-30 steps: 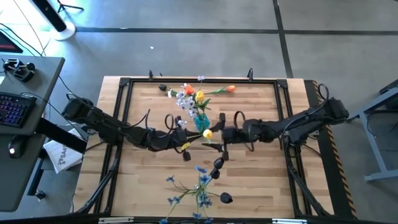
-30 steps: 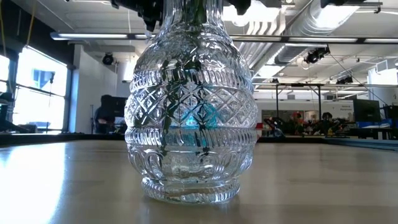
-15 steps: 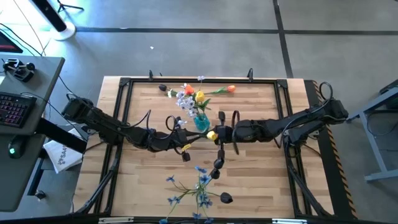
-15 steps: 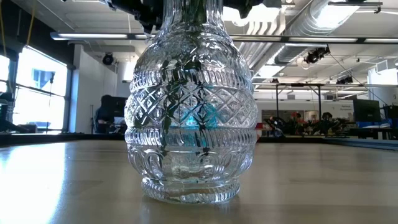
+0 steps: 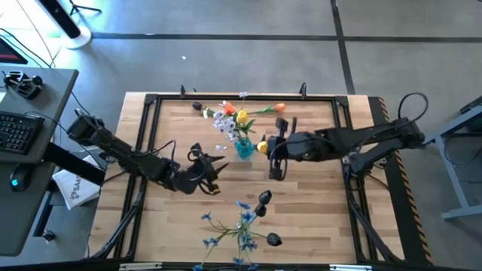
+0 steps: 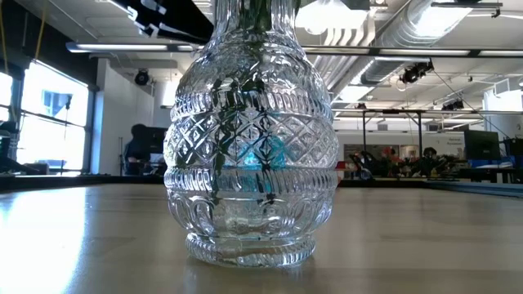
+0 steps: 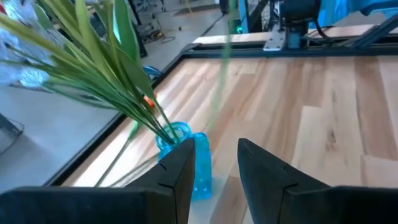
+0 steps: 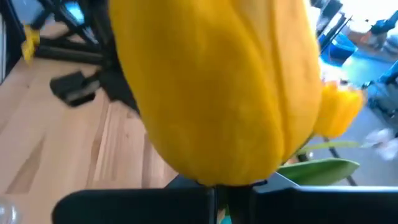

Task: Sort flowers into vase by color
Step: Put the yellow tulip into the blue vase

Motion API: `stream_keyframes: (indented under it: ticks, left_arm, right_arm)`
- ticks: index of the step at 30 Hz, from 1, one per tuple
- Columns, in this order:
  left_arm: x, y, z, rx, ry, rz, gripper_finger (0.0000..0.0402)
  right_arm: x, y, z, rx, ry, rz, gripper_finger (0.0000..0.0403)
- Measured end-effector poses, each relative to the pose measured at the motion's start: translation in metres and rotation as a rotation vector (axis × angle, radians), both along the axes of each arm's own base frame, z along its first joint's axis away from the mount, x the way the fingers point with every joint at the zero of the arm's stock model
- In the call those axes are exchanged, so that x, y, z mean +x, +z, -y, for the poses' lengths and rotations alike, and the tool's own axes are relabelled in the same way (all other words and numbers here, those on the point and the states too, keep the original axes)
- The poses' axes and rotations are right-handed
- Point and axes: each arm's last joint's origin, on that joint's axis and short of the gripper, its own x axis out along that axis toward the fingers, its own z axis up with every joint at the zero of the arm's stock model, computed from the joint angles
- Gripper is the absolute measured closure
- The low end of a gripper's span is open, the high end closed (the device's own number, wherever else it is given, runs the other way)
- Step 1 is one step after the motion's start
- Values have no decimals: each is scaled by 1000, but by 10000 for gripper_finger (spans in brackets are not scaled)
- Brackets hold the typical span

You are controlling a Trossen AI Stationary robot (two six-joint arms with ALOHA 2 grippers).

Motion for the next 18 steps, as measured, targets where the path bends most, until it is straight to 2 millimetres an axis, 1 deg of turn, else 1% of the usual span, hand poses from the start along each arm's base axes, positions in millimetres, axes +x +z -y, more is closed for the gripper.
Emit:
stream_keyframes:
  ticks: [2,5,8,11,15,18]
  left_arm:
    - [-1,-2,3,-10,-5,-2,291]
    - [-1,-6,6,-14,-11,-17,291]
    - [-1,-7,8,-19,-13,-16,291]
    - [-1,-7,8,-19,-14,-18,291]
    - [-1,-7,8,-19,-13,-18,291]
    - [-1,-7,8,-19,-13,-18,291]
  right_arm:
    - [-1,15,3,-17,1,27,401]
    - [-1,26,12,-41,-9,54,401]
    - [1,28,25,-41,-35,54,401]
    - [3,26,38,3,-24,52,402]
    - [4,21,50,51,-24,40,402]
    - [5,21,55,87,-14,40,402]
